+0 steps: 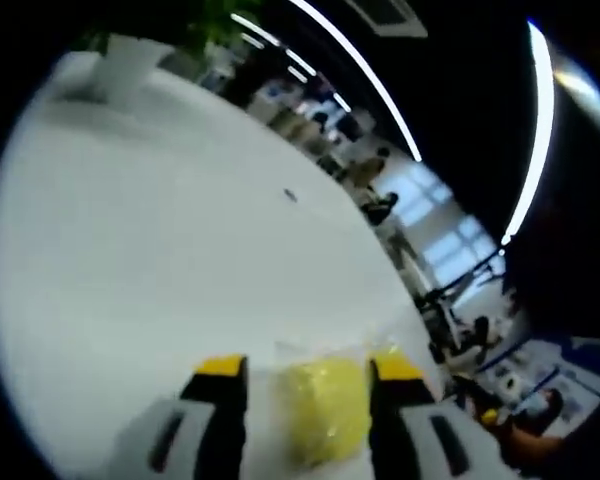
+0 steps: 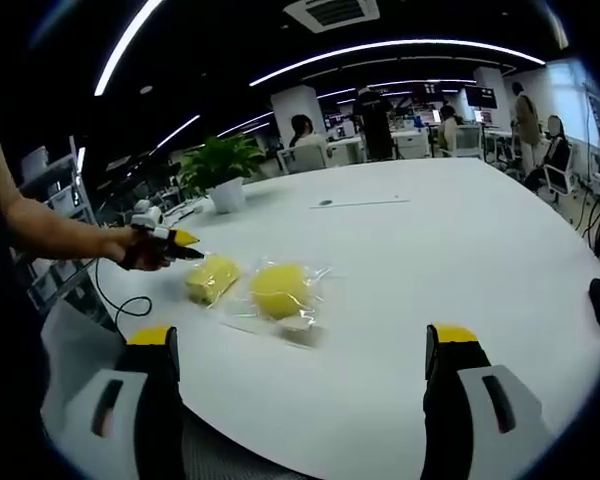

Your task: Compare the silicone blocks by pressing each to a similar depth, holding the contact briefly, and releasing to observe deformation and rebound differences across the visible hardness samples.

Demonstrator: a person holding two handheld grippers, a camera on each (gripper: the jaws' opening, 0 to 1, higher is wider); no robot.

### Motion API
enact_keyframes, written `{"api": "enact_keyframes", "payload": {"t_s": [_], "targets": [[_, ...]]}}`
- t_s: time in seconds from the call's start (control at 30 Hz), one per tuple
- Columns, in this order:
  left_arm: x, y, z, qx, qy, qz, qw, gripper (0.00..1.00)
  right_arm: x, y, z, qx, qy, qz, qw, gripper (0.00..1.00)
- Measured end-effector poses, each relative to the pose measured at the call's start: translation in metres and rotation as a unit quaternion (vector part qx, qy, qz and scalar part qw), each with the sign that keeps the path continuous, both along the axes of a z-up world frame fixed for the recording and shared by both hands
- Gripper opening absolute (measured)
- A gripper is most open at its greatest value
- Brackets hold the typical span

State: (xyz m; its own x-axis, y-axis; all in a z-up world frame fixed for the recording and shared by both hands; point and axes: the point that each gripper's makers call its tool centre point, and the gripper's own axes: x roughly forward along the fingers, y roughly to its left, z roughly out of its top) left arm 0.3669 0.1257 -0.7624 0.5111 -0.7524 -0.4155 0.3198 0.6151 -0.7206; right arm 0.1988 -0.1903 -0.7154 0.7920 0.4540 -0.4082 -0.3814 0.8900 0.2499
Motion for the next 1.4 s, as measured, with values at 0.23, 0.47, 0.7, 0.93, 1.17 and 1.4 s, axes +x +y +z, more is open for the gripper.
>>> {"api": "enact_keyframes", "payload": {"t_s": [0.23, 0.47, 0.7, 0.93, 1.17, 1.4], "targets": [[-0.001, -0.004, -0.016, -0.012, 0.03, -0.006, 0.9995, 0.23, 0.0, 0.004, -0.001, 0.001, 0.002, 0.005, 1.0, 0.96], [-0.001, -0.005, -0.028, -0.033, 0.067, 0.014, 0.9971, 0.13, 0.0, 0.001, -0.004, 0.0, 0.008, 0.0, 1.0, 0.96], [0.003, -0.004, -0.032, -0.045, 0.069, 0.041, 0.9957, 0.04, 0.001, 0.001, -0.007, -0.008, 0.013, -0.001, 0.9999, 0.91], [0.002, -0.01, -0.031, -0.04, 0.066, 0.033, 0.9964, 0.08, 0.003, 0.004, -0.004, 0.003, 0.012, -0.005, 0.9999, 0.93], [-0.007, -0.017, -0.026, -0.028, 0.055, -0.004, 0.9981, 0.0, 0.004, 0.002, -0.003, 0.007, 0.01, -0.007, 0.9999, 0.94], [-0.008, -0.016, -0.024, -0.049, 0.084, 0.017, 0.9951, 0.0, 0.004, -0.002, 0.0, 0.003, -0.002, -0.009, 1.0, 0.97]]}}
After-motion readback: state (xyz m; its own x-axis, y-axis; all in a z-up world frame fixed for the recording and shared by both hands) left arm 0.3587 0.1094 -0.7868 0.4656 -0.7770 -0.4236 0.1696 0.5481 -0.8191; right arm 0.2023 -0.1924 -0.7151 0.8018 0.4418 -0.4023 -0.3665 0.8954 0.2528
